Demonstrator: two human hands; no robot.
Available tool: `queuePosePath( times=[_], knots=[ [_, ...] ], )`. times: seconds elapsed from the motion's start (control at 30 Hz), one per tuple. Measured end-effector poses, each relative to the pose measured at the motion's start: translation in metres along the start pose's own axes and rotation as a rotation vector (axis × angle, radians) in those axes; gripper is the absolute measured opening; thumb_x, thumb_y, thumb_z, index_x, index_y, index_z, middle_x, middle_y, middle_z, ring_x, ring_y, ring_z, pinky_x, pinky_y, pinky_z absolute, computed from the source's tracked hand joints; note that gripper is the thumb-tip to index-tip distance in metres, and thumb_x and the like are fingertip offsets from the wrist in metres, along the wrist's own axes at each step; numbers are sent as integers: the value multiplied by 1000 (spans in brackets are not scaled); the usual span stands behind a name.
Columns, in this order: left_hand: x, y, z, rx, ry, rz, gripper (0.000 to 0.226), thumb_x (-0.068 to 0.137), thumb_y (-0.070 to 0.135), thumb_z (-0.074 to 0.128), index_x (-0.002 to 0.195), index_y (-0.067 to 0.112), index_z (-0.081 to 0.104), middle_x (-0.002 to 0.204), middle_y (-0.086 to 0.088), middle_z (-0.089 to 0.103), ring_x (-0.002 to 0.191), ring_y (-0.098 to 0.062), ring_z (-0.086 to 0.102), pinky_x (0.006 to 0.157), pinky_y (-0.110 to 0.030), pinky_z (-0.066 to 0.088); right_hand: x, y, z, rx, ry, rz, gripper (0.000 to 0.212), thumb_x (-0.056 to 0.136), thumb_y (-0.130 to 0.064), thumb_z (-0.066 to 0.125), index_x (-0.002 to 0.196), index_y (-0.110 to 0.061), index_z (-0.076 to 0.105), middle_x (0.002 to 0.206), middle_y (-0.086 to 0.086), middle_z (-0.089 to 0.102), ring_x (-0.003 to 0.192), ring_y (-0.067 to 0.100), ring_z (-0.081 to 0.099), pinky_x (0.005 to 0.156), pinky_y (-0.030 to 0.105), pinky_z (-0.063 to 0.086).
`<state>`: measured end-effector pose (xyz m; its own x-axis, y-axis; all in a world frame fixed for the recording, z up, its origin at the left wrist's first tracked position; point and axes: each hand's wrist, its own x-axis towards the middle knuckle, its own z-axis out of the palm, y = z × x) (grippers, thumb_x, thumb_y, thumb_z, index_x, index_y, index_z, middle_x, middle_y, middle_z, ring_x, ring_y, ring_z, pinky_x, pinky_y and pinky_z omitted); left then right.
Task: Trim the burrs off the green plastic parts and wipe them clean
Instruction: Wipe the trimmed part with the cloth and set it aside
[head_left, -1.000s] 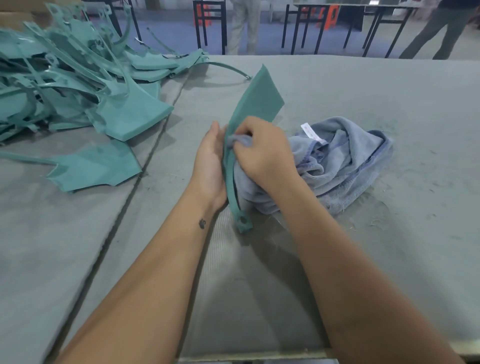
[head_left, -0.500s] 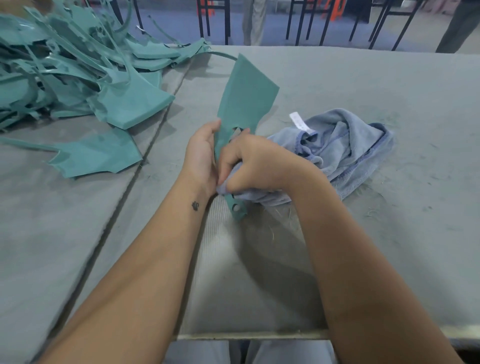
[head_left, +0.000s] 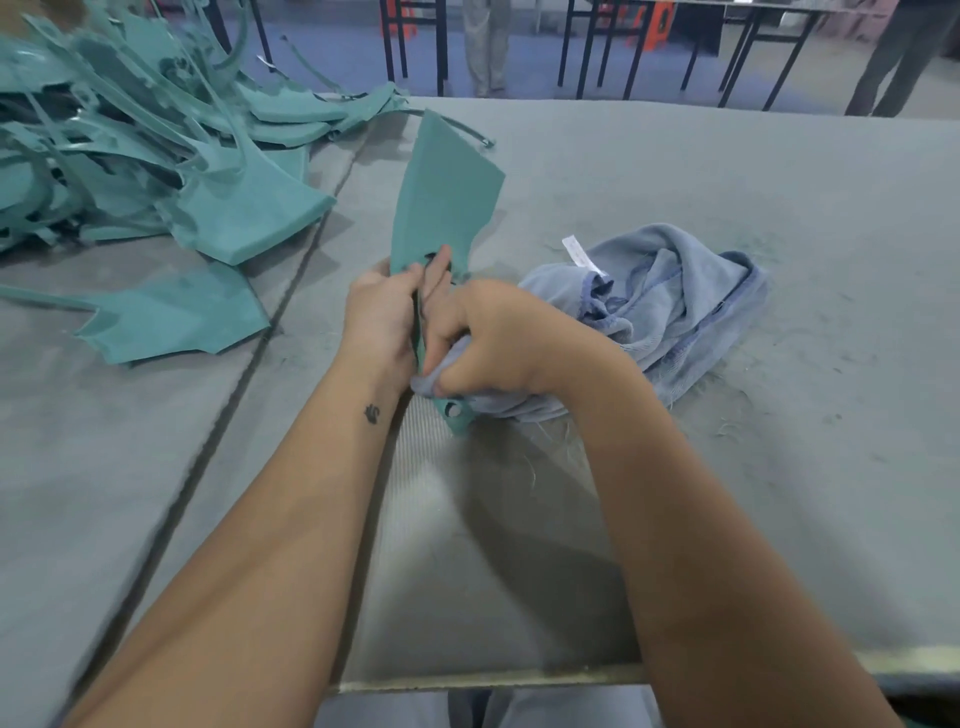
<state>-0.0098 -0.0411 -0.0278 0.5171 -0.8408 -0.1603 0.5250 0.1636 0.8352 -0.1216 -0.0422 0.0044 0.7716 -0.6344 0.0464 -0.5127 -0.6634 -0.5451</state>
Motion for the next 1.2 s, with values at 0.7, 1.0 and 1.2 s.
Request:
queuePosePath(
  times=[0.7, 1.0, 1.2],
  knots=[
    [12, 24, -20, -428, 223, 23, 21, 104, 31, 42, 88, 18, 43, 51, 5, 35, 33, 0, 30, 34, -11, 27, -4, 14, 0, -22, 110, -170, 9, 71, -5, 70, 73, -13, 75, 91, -5, 63, 89, 15, 56, 83, 35, 46],
    [0, 48, -23, 259, 70, 535, 23, 102, 12, 35, 113, 29, 46, 57, 2, 47, 41, -7, 32, 39, -18, 28, -6, 36, -16, 915, 445, -24, 18, 89, -1, 60, 82, -17, 60, 81, -2, 60, 80, 10, 55, 76, 19, 43],
    [-18, 27, -11, 1038, -31, 1011, 39, 99, 21, 42, 137, 29, 44, 81, -4, 58, 58, -21, 48, 58, -36, 45, -10, 50, -21, 1421, 438, -176, 13, 93, -5, 49, 95, -17, 54, 107, 13, 57, 91, 26, 57, 86, 36, 48]
  ],
)
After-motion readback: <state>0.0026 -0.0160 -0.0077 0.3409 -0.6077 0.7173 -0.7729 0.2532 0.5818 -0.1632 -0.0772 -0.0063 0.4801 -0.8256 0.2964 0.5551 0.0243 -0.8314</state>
